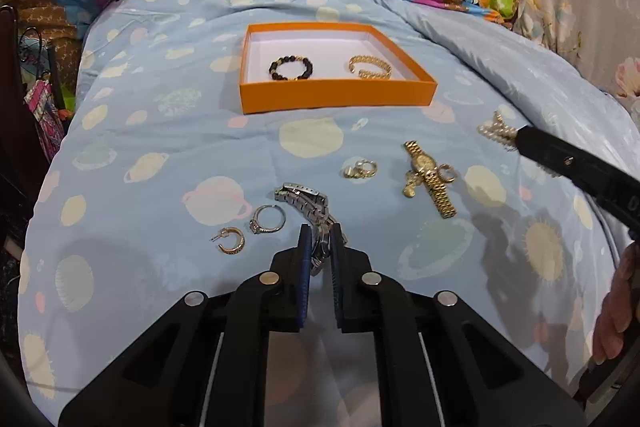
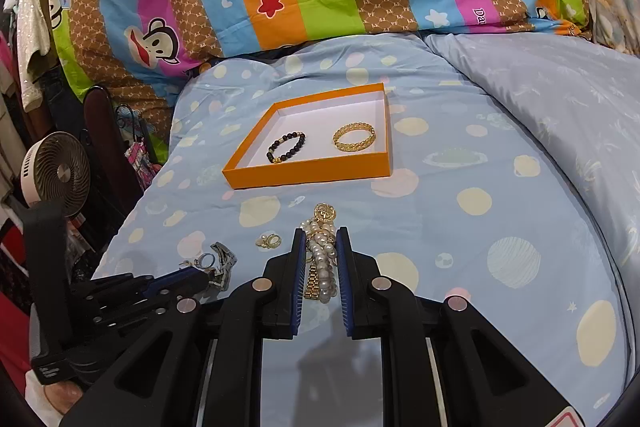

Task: Organize jewelry
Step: 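Grasp the silver watch with the left tool while the right tool holds the pearl bracelet, then carry the silver watch and pearl bracelet into the orange box and release both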

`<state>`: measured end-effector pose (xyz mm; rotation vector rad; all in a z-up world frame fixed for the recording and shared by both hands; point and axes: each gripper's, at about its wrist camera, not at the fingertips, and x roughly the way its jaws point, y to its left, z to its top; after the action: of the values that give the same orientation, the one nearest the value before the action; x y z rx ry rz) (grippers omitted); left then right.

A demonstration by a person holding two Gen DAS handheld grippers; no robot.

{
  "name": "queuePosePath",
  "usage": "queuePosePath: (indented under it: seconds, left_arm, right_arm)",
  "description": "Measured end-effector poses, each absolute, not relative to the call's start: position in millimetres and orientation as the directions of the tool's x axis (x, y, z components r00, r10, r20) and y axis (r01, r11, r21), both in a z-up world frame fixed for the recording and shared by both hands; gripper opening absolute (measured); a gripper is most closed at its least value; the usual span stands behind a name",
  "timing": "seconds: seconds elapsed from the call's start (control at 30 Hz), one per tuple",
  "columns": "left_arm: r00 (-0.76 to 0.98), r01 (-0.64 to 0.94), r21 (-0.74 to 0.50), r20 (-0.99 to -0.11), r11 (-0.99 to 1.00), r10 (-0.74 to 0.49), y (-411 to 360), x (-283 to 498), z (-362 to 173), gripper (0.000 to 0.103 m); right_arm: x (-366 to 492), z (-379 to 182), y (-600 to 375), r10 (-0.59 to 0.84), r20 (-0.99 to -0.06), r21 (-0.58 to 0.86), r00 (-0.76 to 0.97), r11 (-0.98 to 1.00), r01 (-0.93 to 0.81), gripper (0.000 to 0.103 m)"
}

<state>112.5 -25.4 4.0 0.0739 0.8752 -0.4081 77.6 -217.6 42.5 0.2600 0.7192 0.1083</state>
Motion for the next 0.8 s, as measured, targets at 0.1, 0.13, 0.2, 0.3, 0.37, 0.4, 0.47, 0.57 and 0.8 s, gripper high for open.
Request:
queuePosePath:
  seconds: [0.1,0.13,0.2,0.3,0.37,0.4,0.47,0.57,0.8]
  left_arm:
    - [0.579,0.381,-0.120,-0.742,0.917,-0.337,-24.5,109.5,15.4,0.004]
    - [0.584,0.380,-0.123,-0.737,0.917,-0.341,-23.9,109.0,19.5,0.004]
    - [0.590,0.385,-0.141,-0.722,0.912,-0.361,-21.5,109.5,30.9,0.003]
    - [0.608,0.392,-0.151,-0.698,0.908,-0.379,-18.2,111.5,49.3,0.003]
    - [0.623,0.396,-0.147,-0.683,0.907,-0.382,-16.6,114.4,61.1,0.003]
    - [0.631,0.397,-0.143,-0.675,0.907,-0.382,-15.9,116.9,67.5,0.003]
    - [0.643,0.397,-0.134,-0.665,0.908,-0.379,-14.8,121.4,75.5,0.003]
    - [0.660,0.395,-0.118,-0.653,0.911,-0.371,-15.0,133.1,88.6,0.002]
    - [0.703,0.386,-0.091,-0.615,0.918,-0.357,-24.5,174.3,118.8,0.002]
  right_arm:
    - [77.2,45.0,-217.7,0.186,-0.632,0.271,0.753,0.963,-0.011,0.014]
    - [77.2,46.4,-217.7,0.186,-0.629,0.270,0.755,0.963,-0.013,0.014]
    - [78.0,50.1,-218.7,0.183,-0.623,0.267,0.760,0.964,-0.014,0.014]
    - [80.2,55.2,-221.3,0.181,-0.615,0.266,0.768,0.964,-0.013,0.014]
    - [82.1,57.5,-222.9,0.182,-0.611,0.269,0.771,0.963,-0.014,0.014]
    - [82.9,58.5,-223.6,0.181,-0.610,0.269,0.772,0.963,-0.013,0.014]
    - [85.5,59.2,-224.6,0.183,-0.609,0.271,0.772,0.963,-0.015,0.014]
    - [92.5,61.9,-225.2,0.188,-0.608,0.269,0.772,0.963,-0.023,0.014]
    - [138.3,69.9,-227.9,0.214,-0.609,0.280,0.764,0.959,-0.045,0.014]
